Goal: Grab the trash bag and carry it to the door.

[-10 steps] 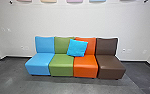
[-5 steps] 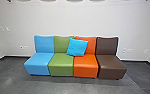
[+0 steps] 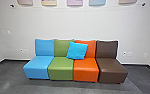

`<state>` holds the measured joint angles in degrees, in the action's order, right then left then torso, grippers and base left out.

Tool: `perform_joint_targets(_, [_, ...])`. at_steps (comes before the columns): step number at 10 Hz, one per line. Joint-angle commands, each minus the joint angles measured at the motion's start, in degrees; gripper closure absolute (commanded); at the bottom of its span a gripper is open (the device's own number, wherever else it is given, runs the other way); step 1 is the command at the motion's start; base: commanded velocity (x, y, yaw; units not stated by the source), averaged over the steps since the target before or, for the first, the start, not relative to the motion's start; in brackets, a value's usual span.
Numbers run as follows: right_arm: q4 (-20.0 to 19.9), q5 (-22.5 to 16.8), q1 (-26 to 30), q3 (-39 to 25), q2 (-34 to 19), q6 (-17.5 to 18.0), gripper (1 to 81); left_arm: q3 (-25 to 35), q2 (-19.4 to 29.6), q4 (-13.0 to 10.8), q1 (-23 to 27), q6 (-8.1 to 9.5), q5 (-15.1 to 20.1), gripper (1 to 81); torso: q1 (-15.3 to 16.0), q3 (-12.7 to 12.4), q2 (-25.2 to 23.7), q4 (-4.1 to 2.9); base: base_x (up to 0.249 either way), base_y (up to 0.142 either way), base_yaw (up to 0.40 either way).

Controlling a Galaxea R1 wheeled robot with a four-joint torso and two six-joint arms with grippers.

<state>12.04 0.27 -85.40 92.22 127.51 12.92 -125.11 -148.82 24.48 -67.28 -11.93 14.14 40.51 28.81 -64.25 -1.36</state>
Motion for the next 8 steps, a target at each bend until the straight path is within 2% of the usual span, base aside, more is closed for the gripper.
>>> perform_joint_targets(1, [-0.61,-2.72,2.81,-1.97,-3.29,0.0,1.0,-0.75,0.72,1.98,6.67,-0.02,3.96,1.0,3.67,0.0,-5.68,0.0,0.0,0.0,0.0])
perform_joint_targets(2, [-0.71,-2.9,3.26,-2.14,-3.55,0.0,1.0,-0.75,0.63,2.24,7.37,-0.02,4.05,1.0,4.96,0.0,-7.76,0.02,0.0,0.0,0.0])
perform_joint_targets(3, [-0.71,-2.9,3.25,-2.67,-3.91,0.0,1.0,-0.75,0.63,2.77,7.91,-0.02,4.05,1.0,6.14,2.1,-9.64,0.0,0.0,0.0,0.0])
perform_joint_targets(4, [-0.71,-2.82,3.26,-3.28,-4.35,0.0,1.0,-0.75,0.63,3.21,8.43,0.16,4.05,1.0,7.34,5.56,-11.59,0.02,0.0,0.0,0.0])
perform_joint_targets(5, [-0.71,-2.82,3.6,-3.81,-4.87,0.0,1.0,-0.75,0.54,3.47,8.78,0.16,4.23,1.0,8.3,6.3,-13.14,0.02,0.0,0.0,0.0])
perform_joint_targets(8, [-1.41,-3.08,5.18,-6.53,-8.38,0.0,1.0,-1.8,0.1,4.44,10.19,0.16,5.19,1.0,11.76,11.4,-18.6,0.02,0.0,0.0,0.0])
